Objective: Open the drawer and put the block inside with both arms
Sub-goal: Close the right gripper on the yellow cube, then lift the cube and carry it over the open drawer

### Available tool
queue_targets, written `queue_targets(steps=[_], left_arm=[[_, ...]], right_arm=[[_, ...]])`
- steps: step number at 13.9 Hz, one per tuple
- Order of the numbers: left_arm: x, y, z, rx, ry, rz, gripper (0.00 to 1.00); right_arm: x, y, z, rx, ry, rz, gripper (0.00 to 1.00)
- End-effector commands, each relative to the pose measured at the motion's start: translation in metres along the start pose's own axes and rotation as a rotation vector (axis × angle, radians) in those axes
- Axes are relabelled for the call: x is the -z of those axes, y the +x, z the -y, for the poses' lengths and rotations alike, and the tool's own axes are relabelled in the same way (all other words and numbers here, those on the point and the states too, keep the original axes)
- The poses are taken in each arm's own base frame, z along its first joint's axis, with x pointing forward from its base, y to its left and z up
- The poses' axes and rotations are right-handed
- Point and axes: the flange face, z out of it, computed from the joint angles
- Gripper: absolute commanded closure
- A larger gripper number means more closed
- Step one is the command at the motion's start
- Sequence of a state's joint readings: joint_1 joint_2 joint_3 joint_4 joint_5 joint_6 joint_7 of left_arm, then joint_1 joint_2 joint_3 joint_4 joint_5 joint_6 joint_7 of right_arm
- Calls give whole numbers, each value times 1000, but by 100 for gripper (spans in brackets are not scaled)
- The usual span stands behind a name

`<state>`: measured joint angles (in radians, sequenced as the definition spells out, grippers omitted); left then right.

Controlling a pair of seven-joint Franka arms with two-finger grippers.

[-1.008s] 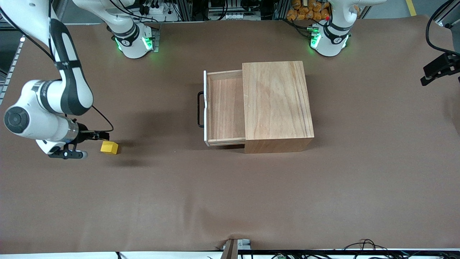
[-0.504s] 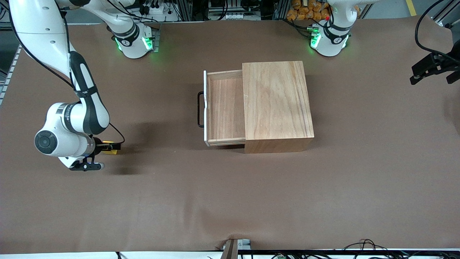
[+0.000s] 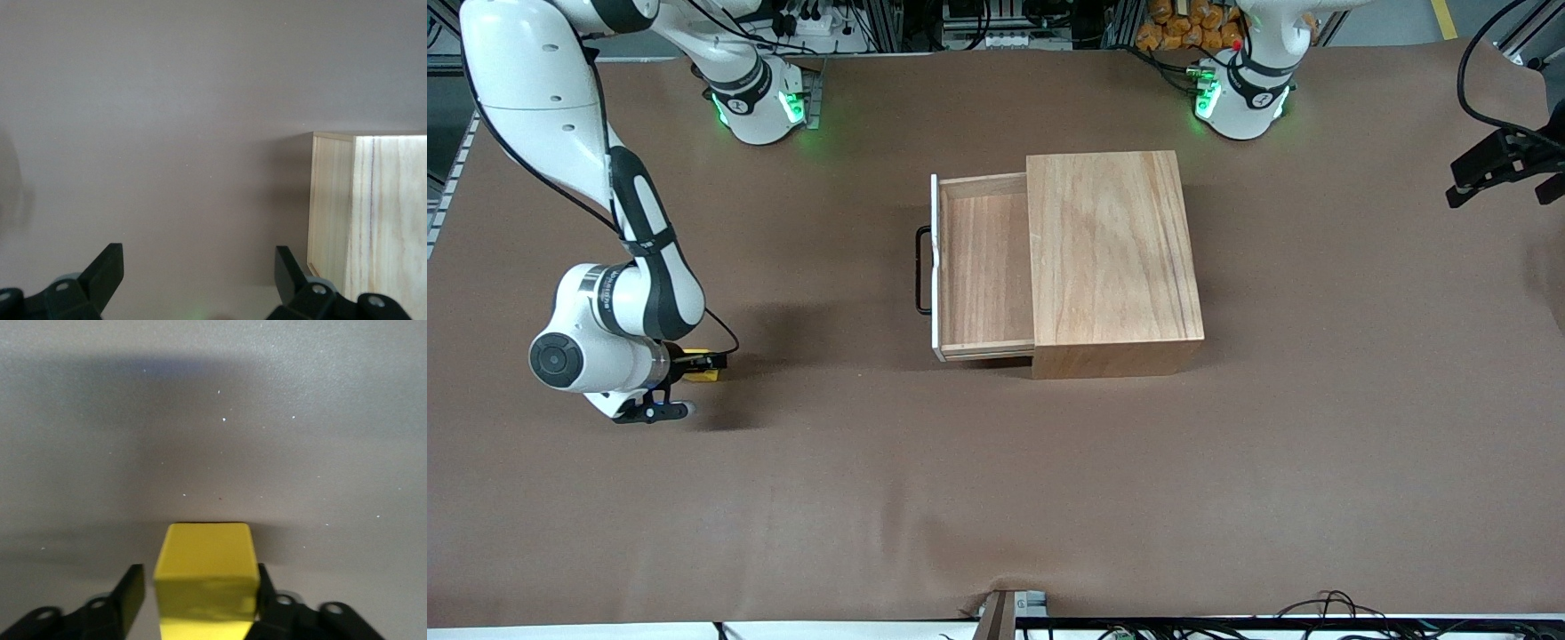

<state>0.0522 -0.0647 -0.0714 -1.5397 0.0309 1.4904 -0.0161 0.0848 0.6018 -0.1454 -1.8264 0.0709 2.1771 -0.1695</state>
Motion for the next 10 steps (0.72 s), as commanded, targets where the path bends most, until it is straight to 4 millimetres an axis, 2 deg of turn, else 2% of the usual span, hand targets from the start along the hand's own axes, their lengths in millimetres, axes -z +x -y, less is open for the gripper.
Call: queue_targets(steps=[1, 4, 5, 10], left_arm=[[-1, -6, -14, -18, -10, 13, 0], [-2, -9, -22, -30, -8, 24, 0], [-2, -10, -22, -30, -8, 24, 0], [1, -11, -21, -30, -9, 19, 0]], right_arm=[[1, 1, -4, -8, 2, -5, 100], [6, 2, -14, -31, 34, -15, 100], [12, 1, -10, -17, 38, -15, 100], [63, 5, 11, 20, 74, 29, 100]])
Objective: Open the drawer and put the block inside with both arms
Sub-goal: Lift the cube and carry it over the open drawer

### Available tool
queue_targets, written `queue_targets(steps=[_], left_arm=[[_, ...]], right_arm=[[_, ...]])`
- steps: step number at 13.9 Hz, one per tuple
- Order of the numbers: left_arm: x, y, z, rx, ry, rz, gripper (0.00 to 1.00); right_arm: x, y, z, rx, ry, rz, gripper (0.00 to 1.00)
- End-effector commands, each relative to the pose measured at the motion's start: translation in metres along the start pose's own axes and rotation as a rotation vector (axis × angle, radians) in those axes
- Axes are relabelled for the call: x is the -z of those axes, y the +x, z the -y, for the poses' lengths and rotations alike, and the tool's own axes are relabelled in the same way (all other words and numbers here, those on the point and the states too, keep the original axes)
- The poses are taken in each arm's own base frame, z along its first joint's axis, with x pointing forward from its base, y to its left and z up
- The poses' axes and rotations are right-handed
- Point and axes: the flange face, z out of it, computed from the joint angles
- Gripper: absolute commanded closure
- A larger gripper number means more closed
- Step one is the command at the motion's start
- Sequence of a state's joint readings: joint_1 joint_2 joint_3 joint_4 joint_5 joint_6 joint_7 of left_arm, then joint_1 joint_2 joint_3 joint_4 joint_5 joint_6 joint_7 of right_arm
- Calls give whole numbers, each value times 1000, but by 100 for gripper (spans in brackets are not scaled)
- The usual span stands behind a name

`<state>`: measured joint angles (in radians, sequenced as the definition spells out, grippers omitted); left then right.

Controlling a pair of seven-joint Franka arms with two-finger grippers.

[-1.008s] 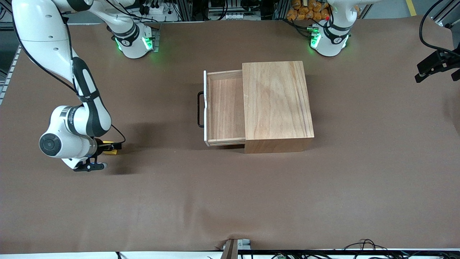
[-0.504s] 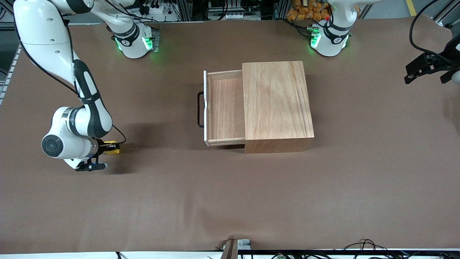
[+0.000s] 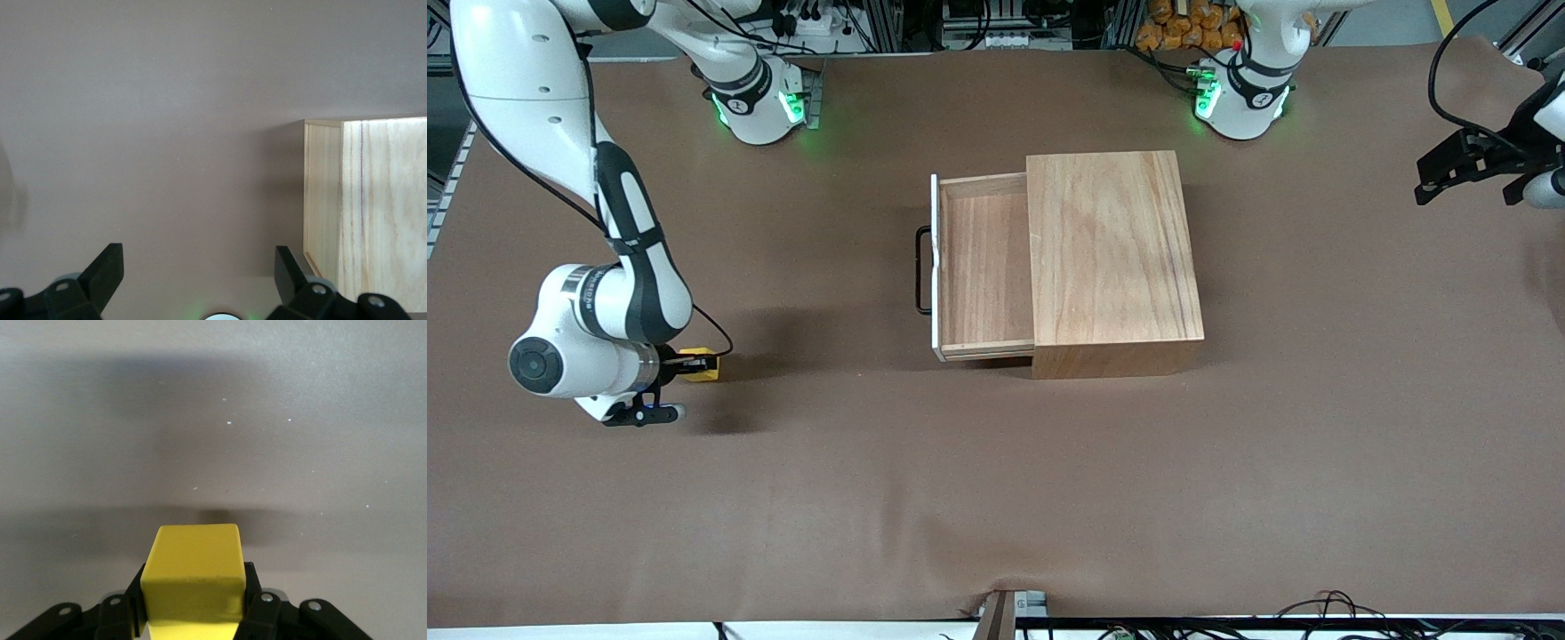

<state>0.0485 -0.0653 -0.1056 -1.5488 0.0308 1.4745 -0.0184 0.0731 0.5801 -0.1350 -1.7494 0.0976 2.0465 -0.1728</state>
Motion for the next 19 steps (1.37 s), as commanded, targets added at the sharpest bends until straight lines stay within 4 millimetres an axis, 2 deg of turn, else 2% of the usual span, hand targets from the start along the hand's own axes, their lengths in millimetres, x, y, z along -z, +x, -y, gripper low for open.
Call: queue_targets(steps=[1, 3, 7, 10, 12, 15, 19], left_arm=[[5, -8, 0, 7, -12, -4, 0], [6, -8, 1, 10, -13, -5, 0], [6, -8, 4, 16, -18, -8, 0], [7, -8, 5, 17, -18, -10, 0], [7, -7, 7, 20, -19, -14, 0], [8, -6, 10, 26, -19, -19, 0], [8, -7, 11, 29, -21, -20, 0]], right_arm=[[47, 2, 19, 42, 39, 7, 100], [85, 1, 36, 72, 58, 65, 100], [129, 2, 99, 174, 75, 21, 100], [137, -5, 157, 250, 170, 23, 100], [137, -13, 192, 234, 212, 50, 100], [158, -33, 261, 117, 219, 48, 100], [162, -68, 361, 30, 193, 64, 100]])
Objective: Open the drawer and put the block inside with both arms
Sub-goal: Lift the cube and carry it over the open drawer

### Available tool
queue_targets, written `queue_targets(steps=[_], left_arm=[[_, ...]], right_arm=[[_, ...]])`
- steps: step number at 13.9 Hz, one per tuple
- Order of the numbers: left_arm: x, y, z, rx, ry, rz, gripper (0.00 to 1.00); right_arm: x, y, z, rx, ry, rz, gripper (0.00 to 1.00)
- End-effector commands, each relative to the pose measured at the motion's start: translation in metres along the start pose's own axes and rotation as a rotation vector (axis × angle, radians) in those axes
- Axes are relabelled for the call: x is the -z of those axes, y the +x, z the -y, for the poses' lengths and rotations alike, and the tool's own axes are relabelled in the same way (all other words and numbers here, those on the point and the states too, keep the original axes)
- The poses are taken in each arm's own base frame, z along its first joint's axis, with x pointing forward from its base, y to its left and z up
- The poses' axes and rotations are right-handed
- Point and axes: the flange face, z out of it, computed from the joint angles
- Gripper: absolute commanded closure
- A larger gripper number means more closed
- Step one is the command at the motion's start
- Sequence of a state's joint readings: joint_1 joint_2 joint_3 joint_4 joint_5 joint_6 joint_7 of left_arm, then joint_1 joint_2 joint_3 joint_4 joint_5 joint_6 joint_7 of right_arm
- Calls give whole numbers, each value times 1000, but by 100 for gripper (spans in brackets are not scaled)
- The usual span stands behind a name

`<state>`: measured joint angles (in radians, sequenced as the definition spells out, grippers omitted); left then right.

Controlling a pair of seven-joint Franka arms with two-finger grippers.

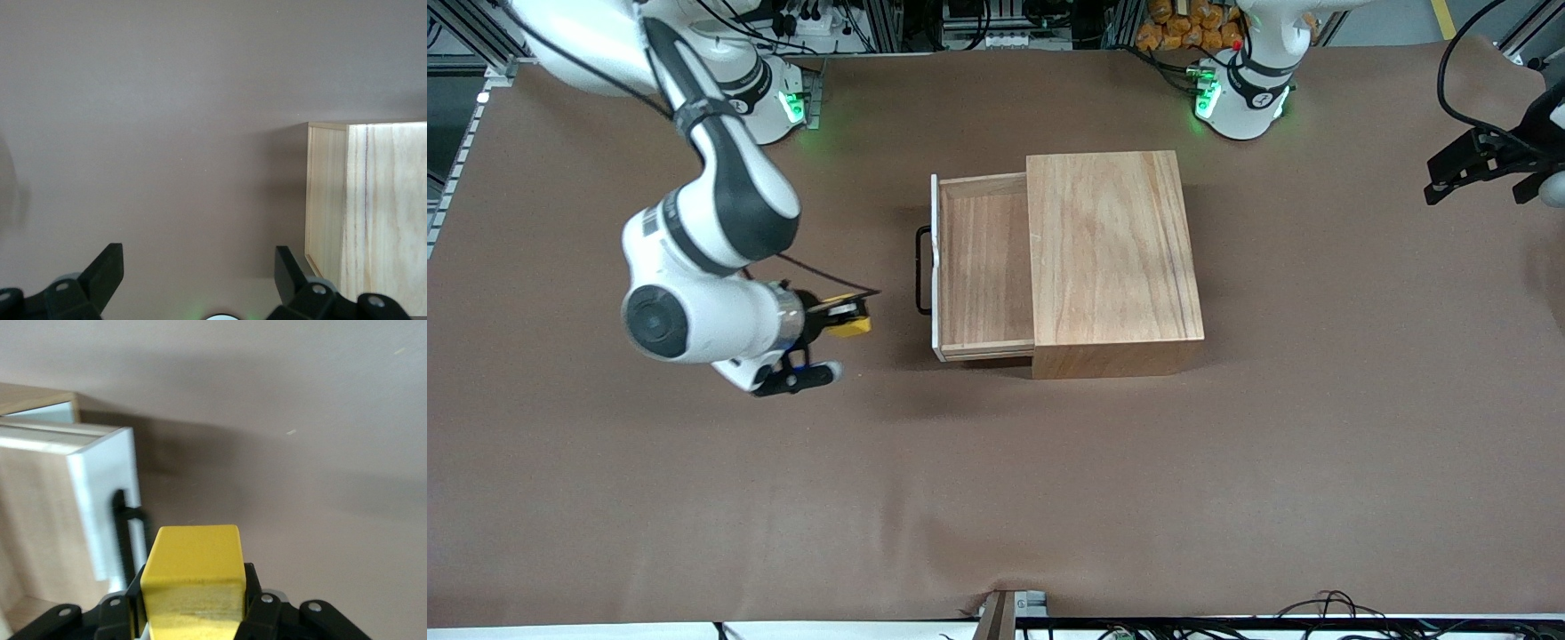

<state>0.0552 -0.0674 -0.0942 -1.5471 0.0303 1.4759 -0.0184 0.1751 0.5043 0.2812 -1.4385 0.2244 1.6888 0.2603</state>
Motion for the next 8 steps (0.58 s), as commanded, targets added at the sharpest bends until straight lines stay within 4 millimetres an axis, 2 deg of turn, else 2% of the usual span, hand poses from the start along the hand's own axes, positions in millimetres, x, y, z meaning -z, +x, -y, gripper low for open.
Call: queue_targets(steps=[1, 3, 6, 8], left_arm=[[7, -6, 1, 10, -19, -15, 0], [7, -7, 2, 10, -19, -14, 0], [8, -7, 7, 19, -21, -15, 0], [8, -7, 7, 19, -21, -15, 0]], right_arm=[[2, -21, 63, -95, -16, -20, 100], [-7, -32, 102, -121, -19, -49, 100], [-21, -42, 142, -117, -26, -109, 100], [-33, -43, 147, -94, -84, -130, 100]])
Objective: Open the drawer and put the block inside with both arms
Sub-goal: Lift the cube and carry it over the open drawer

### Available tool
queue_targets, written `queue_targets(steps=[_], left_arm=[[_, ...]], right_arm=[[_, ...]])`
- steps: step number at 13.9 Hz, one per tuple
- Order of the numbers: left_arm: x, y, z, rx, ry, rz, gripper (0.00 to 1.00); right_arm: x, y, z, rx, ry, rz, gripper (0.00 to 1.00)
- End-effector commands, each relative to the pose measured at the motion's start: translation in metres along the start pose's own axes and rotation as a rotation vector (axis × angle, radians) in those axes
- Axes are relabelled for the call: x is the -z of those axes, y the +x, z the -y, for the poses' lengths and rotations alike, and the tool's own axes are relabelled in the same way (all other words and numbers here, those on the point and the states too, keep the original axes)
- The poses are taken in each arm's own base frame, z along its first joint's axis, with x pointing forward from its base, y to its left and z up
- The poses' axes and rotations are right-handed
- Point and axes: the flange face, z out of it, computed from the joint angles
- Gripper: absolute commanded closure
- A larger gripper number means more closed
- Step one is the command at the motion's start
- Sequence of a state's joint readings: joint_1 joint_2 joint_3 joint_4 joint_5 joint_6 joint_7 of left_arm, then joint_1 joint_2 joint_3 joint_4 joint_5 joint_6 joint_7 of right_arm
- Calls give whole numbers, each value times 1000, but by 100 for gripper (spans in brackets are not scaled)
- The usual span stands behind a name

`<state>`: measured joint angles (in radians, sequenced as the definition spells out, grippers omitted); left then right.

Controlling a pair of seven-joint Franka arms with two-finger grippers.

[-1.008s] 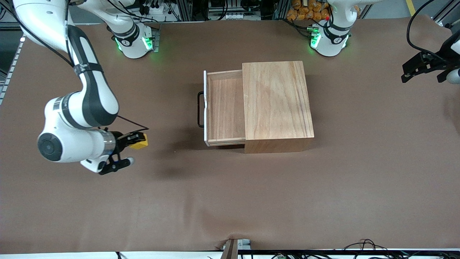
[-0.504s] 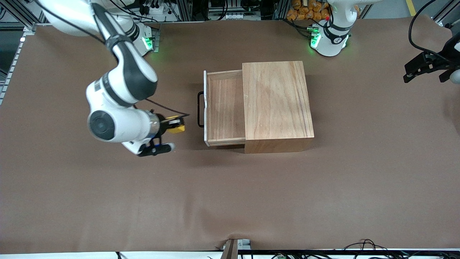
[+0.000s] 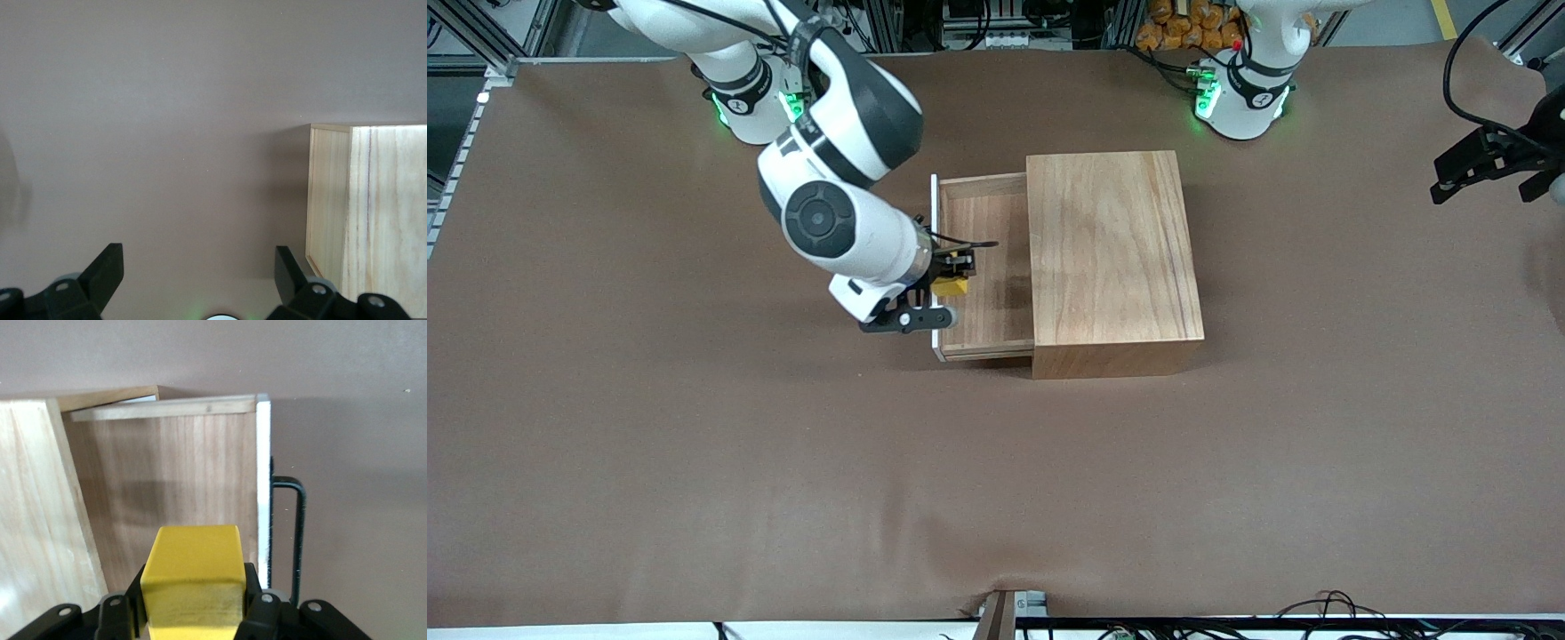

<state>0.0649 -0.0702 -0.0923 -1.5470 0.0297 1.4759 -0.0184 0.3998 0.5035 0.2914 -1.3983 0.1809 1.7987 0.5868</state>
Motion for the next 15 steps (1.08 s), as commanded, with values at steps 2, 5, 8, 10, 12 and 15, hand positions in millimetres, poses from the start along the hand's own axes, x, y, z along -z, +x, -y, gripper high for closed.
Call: queue_targets(steps=[2, 5, 8, 10, 12, 15], left_arm=[[6, -6, 1, 7, -20, -12, 0], [6, -6, 1, 7, -20, -12, 0], [6, -6, 2, 7, -20, -12, 0], [7, -6, 2, 9, -20, -12, 0], [9, -9, 3, 12, -19, -15, 0], [11, -11, 5, 13, -20, -14, 0]], right_arm=[[-29, -16, 30, 66, -111, -49, 100], [-66, -34, 65, 54, -112, -60, 100], [-65, -31, 62, 23, -123, -71, 97], [-63, -29, 59, 19, -124, -70, 87], [-64, -30, 57, 15, -132, -61, 35], [-66, -33, 59, 19, -141, -53, 0]])
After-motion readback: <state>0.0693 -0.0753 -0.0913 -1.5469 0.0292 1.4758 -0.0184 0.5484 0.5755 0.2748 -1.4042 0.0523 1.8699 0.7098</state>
